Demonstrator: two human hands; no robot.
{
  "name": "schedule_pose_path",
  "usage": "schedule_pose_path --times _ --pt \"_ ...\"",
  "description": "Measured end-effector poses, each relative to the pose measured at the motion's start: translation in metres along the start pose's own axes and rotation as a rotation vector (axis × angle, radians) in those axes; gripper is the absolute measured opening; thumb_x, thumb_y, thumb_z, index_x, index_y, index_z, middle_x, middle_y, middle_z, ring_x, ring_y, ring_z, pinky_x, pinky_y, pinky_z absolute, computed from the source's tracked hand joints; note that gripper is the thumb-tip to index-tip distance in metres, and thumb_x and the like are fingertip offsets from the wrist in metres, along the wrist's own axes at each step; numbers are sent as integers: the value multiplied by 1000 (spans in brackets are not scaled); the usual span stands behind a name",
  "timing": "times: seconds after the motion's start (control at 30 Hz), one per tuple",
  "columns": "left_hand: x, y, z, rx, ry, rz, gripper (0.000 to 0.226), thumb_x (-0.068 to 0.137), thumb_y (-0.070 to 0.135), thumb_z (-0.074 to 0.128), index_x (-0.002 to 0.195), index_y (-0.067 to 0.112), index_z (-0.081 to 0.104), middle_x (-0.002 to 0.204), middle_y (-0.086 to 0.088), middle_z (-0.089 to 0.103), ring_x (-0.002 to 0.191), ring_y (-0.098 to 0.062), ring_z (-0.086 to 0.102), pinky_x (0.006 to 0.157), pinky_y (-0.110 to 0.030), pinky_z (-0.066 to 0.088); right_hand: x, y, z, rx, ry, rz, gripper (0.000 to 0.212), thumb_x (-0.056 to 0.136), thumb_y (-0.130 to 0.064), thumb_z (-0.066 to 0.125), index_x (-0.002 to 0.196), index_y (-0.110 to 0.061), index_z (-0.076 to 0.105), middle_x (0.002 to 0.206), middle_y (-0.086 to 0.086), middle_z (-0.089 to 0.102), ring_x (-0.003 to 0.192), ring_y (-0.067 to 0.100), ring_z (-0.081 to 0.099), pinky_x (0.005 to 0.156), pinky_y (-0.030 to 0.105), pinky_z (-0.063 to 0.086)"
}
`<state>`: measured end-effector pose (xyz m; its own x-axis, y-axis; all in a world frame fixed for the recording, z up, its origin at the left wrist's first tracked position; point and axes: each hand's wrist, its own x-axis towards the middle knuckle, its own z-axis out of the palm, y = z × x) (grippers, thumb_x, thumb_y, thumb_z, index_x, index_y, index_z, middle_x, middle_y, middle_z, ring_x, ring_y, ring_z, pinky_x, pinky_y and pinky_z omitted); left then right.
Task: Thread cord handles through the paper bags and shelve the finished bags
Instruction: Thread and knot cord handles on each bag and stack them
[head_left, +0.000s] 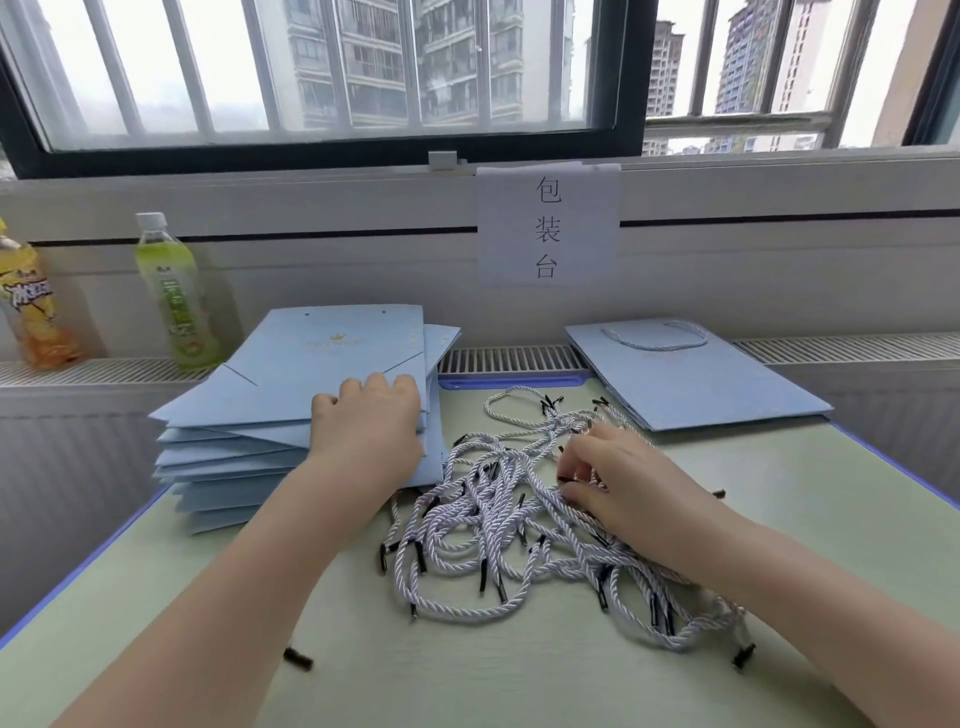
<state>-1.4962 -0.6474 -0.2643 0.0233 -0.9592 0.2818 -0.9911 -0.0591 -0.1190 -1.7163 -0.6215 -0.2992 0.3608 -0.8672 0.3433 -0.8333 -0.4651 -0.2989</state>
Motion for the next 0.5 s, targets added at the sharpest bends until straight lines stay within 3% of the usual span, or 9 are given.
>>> schedule_pose_path --times 0.1,0.2,0.3,0.4,0.5 --pt "0 -2 1 82 55 17 27 97 35 41 115 16 45 120 -5 50 114 -27 45 91 -38 34 1 2 -1 -36 79 -25 7 93 -28 56 93 -23 60 93 -10 53 90 11 49 81 27 39" --pt "2 -3 1 136 130 23 34 98 47 37 113 18 49 115 -1 55 111 -22 50 87 -36 33 3 1 -9 140 317 -38 6 91 -21 60 91 -16 64 85 -10 59 82 9 54 76 25 43" --pt "4 -3 2 171 163 43 37 96 51 38 110 20 51 110 2 58 108 -20 53 79 -33 29 2 -3 -23 449 512 -21 7 94 -16 56 89 -12 60 69 -3 65 54 2 55 54 12 39" --pt "2 0 3 215 219 63 35 97 50 38 107 20 51 107 1 60 103 -20 56 75 -31 27 0 -5 -28 569 611 -70 13 96 -21 50 94 -12 59 56 1 54 45 8 46 46 17 35" --pt "-2 6 0 219 278 79 29 99 44 36 99 21 52 96 1 62 94 -20 61 66 -26 30 1 -10 -24 497 664 -147 16 98 -15 46 99 -10 61 61 -18 52 46 2 40 48 8 28"
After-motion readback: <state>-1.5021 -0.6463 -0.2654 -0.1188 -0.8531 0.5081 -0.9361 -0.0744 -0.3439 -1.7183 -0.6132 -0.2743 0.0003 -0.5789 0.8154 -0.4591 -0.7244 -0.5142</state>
